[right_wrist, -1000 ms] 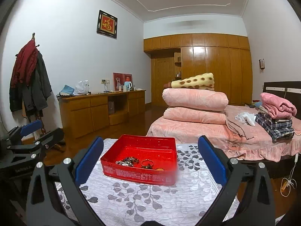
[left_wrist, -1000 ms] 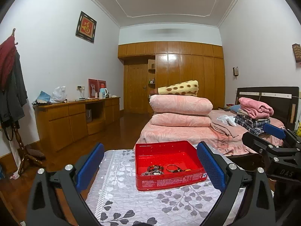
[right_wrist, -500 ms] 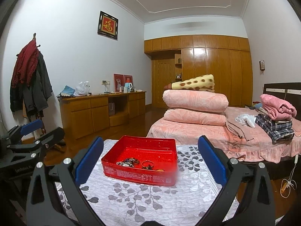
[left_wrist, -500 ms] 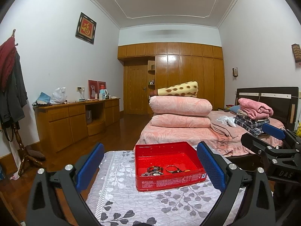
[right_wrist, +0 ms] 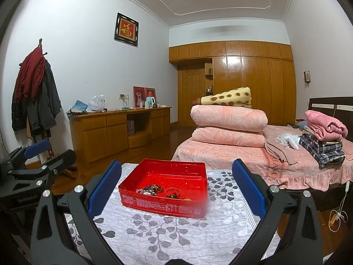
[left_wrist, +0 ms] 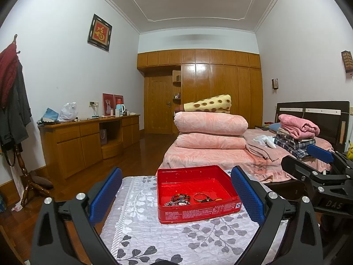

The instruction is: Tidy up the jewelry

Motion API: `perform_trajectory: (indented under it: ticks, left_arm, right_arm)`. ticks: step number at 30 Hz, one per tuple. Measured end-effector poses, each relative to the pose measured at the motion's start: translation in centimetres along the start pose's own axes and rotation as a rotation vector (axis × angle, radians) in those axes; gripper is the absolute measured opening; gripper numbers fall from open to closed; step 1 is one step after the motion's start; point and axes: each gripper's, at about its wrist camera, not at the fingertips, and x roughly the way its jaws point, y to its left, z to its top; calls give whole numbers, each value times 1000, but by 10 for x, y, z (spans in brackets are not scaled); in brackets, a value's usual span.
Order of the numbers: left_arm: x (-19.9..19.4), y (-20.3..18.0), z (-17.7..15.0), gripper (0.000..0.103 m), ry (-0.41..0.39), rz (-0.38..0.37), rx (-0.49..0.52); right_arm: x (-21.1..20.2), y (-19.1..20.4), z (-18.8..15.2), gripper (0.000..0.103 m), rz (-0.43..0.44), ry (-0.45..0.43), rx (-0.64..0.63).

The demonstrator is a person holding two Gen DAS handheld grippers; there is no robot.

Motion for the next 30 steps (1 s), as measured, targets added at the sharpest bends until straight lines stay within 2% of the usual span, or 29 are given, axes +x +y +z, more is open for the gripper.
perform_trajectory:
  ticks: [30]
  left_arm:
    - [1, -1, 0, 97, 7, -4, -2]
  right_arm:
    - [1, 0, -1, 97, -2, 4, 0]
